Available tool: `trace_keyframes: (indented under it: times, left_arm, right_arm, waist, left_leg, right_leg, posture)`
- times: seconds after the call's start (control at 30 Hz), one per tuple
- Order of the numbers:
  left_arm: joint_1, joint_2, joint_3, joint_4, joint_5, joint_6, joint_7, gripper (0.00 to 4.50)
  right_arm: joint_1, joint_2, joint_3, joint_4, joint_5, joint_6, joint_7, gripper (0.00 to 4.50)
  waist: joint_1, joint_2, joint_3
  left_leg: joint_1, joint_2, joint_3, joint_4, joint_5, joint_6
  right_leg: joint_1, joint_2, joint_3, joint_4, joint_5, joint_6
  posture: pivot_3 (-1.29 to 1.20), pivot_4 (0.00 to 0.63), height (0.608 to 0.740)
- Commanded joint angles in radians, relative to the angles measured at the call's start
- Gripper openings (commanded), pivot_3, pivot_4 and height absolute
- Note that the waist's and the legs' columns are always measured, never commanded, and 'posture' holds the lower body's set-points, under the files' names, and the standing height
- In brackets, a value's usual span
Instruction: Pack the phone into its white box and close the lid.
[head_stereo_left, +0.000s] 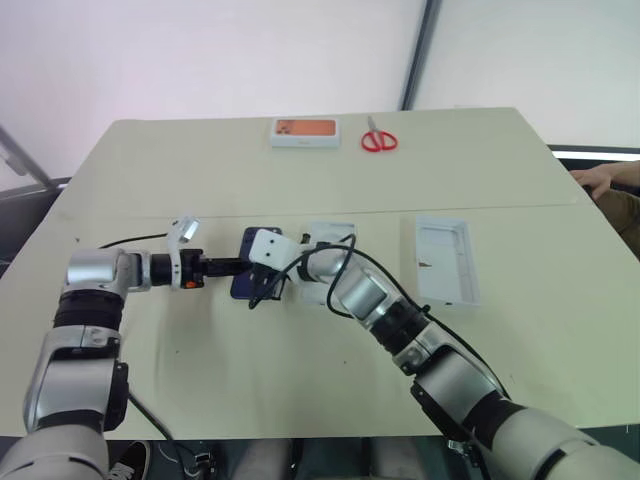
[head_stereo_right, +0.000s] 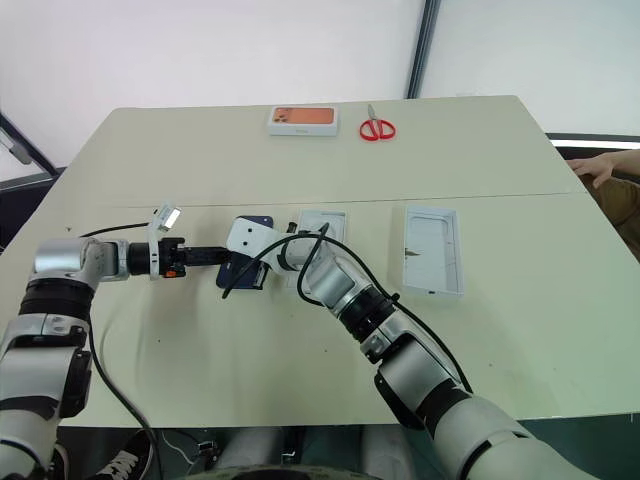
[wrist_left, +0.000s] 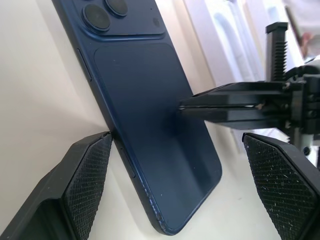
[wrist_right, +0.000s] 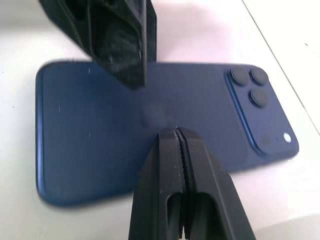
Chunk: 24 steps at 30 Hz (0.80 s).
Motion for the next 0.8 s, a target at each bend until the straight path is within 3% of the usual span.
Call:
trace_keyframes:
  times: [0.03, 0.2, 0.43, 0.8]
  left_arm:
    - [0.056, -0.059, -0.049, 0.022, 0.006, 0.058, 0.054, 4.41]
    - [0.084, -0.025, -0.039, -0.005, -0.011, 0.067, 0.048, 4.41]
    - [0.086, -0.013, -0.034, 0.000, -0.017, 0.042, 0.057, 4.41]
    - [0.100, -0.027, -0.042, -0.033, -0.023, 0.050, 0.079, 4.41]
  right_arm:
    - [-0.012, -0.004, -0.002, -0.031, -0.007, -0.019, 0.009, 0.04]
    - [-0.048, -0.065, -0.022, -0.040, -0.025, -0.011, 0.018, 0.04]
    - [-0.015, -0.122, 0.045, -0.123, -0.047, 0.048, 0.119, 0.04]
    - [-0.008, -0.099, 0.095, -0.085, -0.083, 0.073, 0.146, 0.04]
  waist:
    - [0.001, 0.000, 0.000]
    - [-0.001, 0.000, 0.000]
    - [-0.010, 0.000, 0.000]
    - [-0.008, 0.000, -0.001]
  left_leg:
    - [0.000, 0.000, 0.000, 0.000, 0.000, 0.000]
    - [0.000, 0.000, 0.000, 0.000, 0.000, 0.000]
    - [0.000, 0.001, 0.001, -0.001, 0.000, 0.000]
    - [0.001, 0.001, 0.001, -0.001, 0.000, 0.000]
  right_leg:
    - [0.000, 0.000, 0.000, 0.000, 0.000, 0.000]
    - [0.000, 0.000, 0.000, 0.000, 0.000, 0.000]
    - [-0.001, 0.000, 0.000, 0.000, 0.000, 0.000]
    - [-0.001, 0.000, 0.000, -0.001, 0.000, 0.000]
  posture:
    - [0.00, 0.150, 0.740]
    - [0.00, 0.150, 0.740]
    - [0.00, 0.150, 0.740]
    - [0.00, 0.150, 0.740]
